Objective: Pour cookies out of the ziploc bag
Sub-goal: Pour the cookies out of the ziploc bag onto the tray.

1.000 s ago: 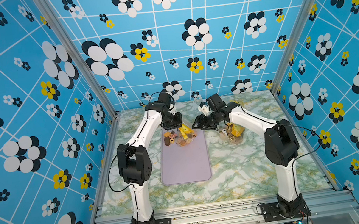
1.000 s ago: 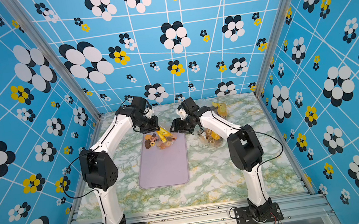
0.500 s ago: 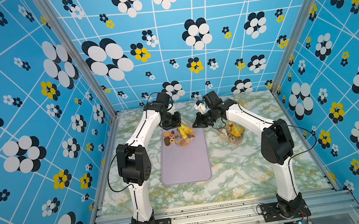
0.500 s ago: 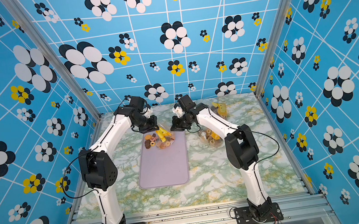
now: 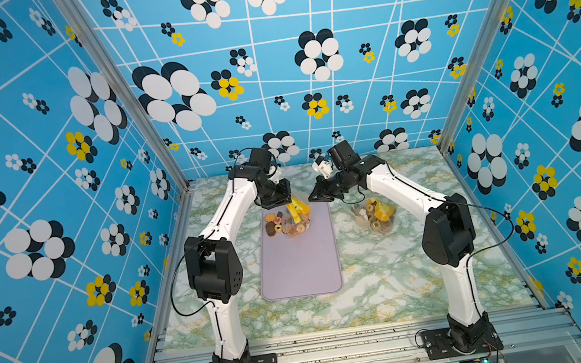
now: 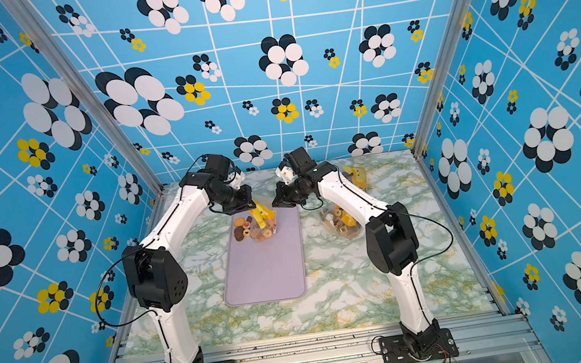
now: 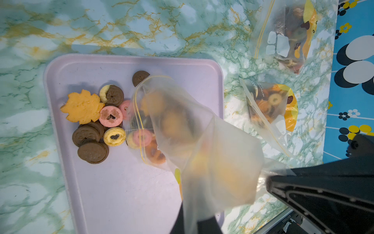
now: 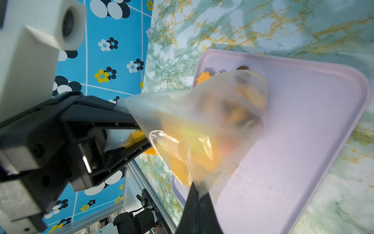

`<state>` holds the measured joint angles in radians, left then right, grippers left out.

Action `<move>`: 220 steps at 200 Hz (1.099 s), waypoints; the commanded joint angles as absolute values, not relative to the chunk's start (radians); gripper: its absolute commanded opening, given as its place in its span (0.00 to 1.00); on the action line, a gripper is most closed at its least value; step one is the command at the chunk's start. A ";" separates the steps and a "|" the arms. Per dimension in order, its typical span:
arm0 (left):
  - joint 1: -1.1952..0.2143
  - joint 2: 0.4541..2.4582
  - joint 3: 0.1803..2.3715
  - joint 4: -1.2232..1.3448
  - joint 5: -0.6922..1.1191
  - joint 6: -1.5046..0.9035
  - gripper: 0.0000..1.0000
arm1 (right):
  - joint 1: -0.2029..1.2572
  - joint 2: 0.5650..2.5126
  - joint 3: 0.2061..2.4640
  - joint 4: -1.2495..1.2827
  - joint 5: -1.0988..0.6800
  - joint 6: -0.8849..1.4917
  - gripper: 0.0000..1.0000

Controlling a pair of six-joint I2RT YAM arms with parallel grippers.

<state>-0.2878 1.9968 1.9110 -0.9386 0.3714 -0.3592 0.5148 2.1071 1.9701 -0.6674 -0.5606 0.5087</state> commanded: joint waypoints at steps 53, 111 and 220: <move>-0.284 1.957 1.913 -0.960 0.396 -0.371 0.00 | 0.520 2.088 2.043 -0.776 -0.546 0.472 0.00; -0.285 1.962 1.921 -0.957 0.405 -0.376 0.00 | 0.520 2.071 2.075 -0.810 -0.517 0.468 0.00; -0.293 1.967 1.928 -0.959 0.420 -0.379 0.00 | 0.519 2.054 2.092 -0.859 -0.494 0.463 0.00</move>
